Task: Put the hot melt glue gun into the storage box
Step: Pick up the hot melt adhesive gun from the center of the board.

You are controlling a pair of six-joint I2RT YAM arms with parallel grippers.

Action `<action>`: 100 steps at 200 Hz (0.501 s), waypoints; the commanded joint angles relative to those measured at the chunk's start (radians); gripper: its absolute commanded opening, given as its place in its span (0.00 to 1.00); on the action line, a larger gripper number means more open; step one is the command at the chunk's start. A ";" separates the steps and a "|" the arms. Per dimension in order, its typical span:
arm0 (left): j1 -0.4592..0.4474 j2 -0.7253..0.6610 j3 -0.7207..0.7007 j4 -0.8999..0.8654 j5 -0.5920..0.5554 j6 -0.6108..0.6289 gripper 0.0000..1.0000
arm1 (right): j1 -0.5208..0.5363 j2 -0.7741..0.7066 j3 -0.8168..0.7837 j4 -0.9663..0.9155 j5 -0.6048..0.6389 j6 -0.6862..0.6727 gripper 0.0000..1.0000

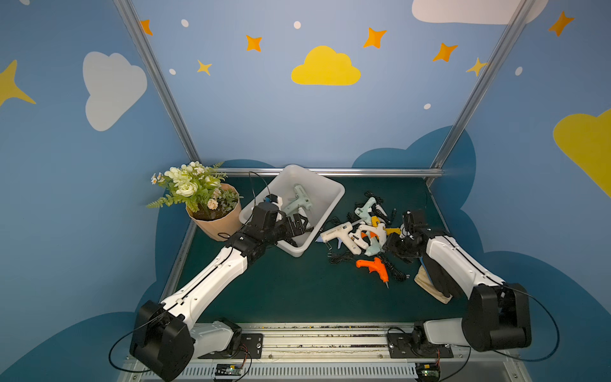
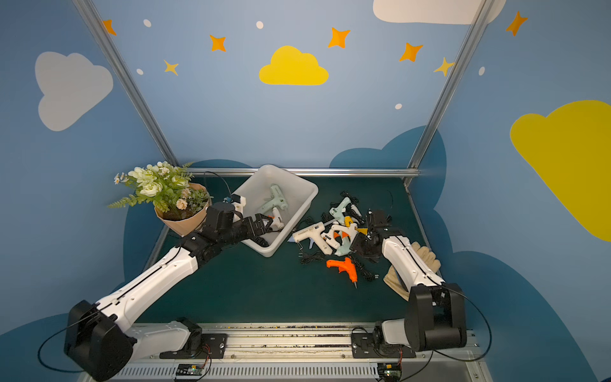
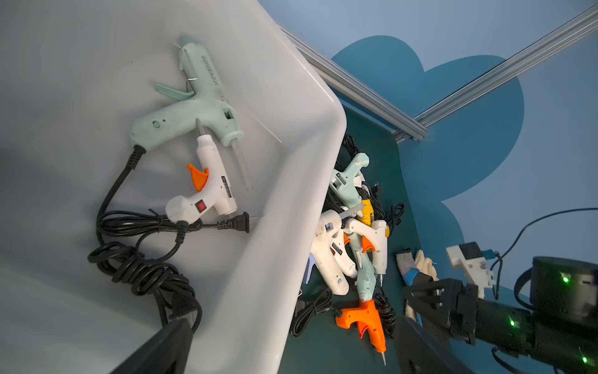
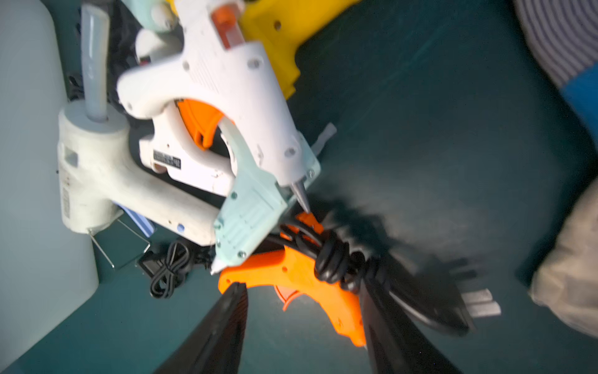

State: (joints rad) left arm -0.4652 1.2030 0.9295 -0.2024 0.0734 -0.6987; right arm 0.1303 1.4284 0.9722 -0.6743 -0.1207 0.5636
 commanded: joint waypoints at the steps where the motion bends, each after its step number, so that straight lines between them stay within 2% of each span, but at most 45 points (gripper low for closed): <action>1: 0.001 -0.078 -0.048 0.048 -0.035 -0.018 1.00 | -0.042 0.103 0.090 -0.044 -0.079 -0.126 0.57; 44: 0.003 -0.176 -0.120 0.080 -0.105 -0.008 1.00 | -0.059 0.342 0.227 -0.072 -0.162 -0.204 0.50; 100: 0.008 -0.180 -0.125 0.084 -0.118 0.004 1.00 | -0.055 0.451 0.264 -0.051 -0.154 -0.214 0.51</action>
State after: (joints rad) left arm -0.4610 1.0218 0.8112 -0.1478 -0.0277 -0.7067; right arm 0.0696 1.8442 1.2163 -0.6991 -0.2756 0.3740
